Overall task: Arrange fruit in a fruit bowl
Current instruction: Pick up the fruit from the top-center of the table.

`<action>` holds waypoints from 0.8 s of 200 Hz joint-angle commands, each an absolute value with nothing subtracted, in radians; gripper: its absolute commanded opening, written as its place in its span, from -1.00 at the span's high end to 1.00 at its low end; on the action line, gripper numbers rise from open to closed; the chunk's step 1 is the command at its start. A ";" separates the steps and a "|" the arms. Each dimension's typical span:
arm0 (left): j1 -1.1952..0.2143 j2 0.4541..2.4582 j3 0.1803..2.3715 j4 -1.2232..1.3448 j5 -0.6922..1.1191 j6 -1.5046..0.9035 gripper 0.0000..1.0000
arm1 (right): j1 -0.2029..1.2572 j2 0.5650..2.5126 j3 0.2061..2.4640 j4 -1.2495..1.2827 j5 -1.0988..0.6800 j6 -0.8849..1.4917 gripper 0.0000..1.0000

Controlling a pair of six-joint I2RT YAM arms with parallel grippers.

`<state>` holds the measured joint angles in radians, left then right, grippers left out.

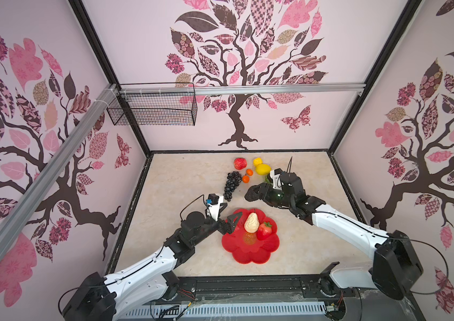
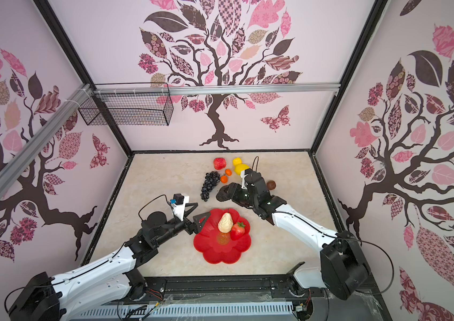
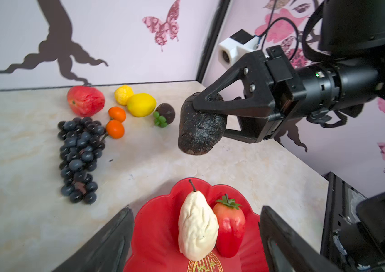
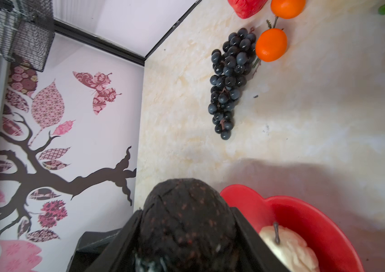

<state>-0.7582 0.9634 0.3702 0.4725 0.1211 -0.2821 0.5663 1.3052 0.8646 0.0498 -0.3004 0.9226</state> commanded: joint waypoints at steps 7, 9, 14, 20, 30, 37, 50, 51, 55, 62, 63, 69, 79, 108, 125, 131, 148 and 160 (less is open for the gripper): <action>-0.782 1.024 0.351 0.657 0.217 -0.174 -0.64 | 0.570 1.196 0.809 0.080 -0.386 0.994 -0.14; -0.786 1.030 0.353 0.660 0.216 -0.169 -0.63 | 0.571 1.190 0.804 0.084 -0.388 1.000 -0.14; -0.797 1.044 0.360 0.666 0.211 -0.157 -0.62 | 0.573 1.177 0.790 0.096 -0.395 1.018 -0.14; -0.816 1.062 0.368 0.674 0.203 -0.138 -0.61 | 0.577 1.162 0.772 0.116 -0.402 1.038 -0.14; -0.856 1.089 0.385 0.685 0.176 -0.096 -0.60 | 0.591 1.143 0.749 0.144 -0.400 1.071 -0.13; -0.880 1.109 0.397 0.691 0.158 -0.069 -0.59 | 0.603 1.133 0.736 0.160 -0.398 1.091 -0.14; -0.892 1.148 0.418 0.708 0.147 -0.065 -0.59 | 0.617 1.121 0.720 0.196 -0.412 1.124 -0.14; -0.892 1.152 0.420 0.711 0.146 -0.066 -0.58 | 0.618 1.121 0.719 0.199 -0.414 1.126 -0.14; -0.891 1.162 0.423 0.719 0.139 -0.068 -0.59 | 0.621 1.120 0.716 0.210 -0.422 1.135 -0.14; -0.891 1.179 0.423 0.741 0.123 -0.070 -0.58 | 0.624 1.118 0.714 0.222 -0.434 1.145 -0.14; -0.892 1.181 0.422 0.744 0.121 -0.070 -0.58 | 0.624 1.117 0.714 0.224 -0.437 1.147 -0.14; -0.891 1.191 0.421 0.762 0.109 -0.072 -0.59 | 0.626 1.115 0.713 0.228 -0.447 1.152 -0.14; -0.891 1.205 0.423 0.785 0.099 -0.074 -0.59 | 0.629 1.110 0.713 0.220 -0.455 1.153 -0.14; -0.891 1.235 0.433 0.829 0.062 -0.081 -0.58 | 0.646 1.085 0.685 0.235 -0.456 1.171 -0.14; -0.891 1.247 0.439 0.843 0.054 -0.082 -0.57 | 0.655 1.076 0.671 0.241 -0.451 1.179 -0.14; -0.891 1.250 0.437 0.853 0.051 -0.085 -0.57 | 0.656 1.075 0.668 0.244 -0.451 1.180 -0.14; -0.891 1.252 0.432 0.882 0.043 -0.096 -0.55 | 0.658 1.075 0.659 0.253 -0.454 1.187 -0.13; -0.891 1.253 0.435 0.885 0.050 -0.101 -0.53 | 0.660 1.077 0.657 0.259 -0.454 1.187 -0.13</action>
<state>-0.8909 1.2446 0.3939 0.8230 0.0635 -0.0986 0.6521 1.1023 0.6586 0.2226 -0.4431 1.1717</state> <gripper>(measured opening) 0.773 0.569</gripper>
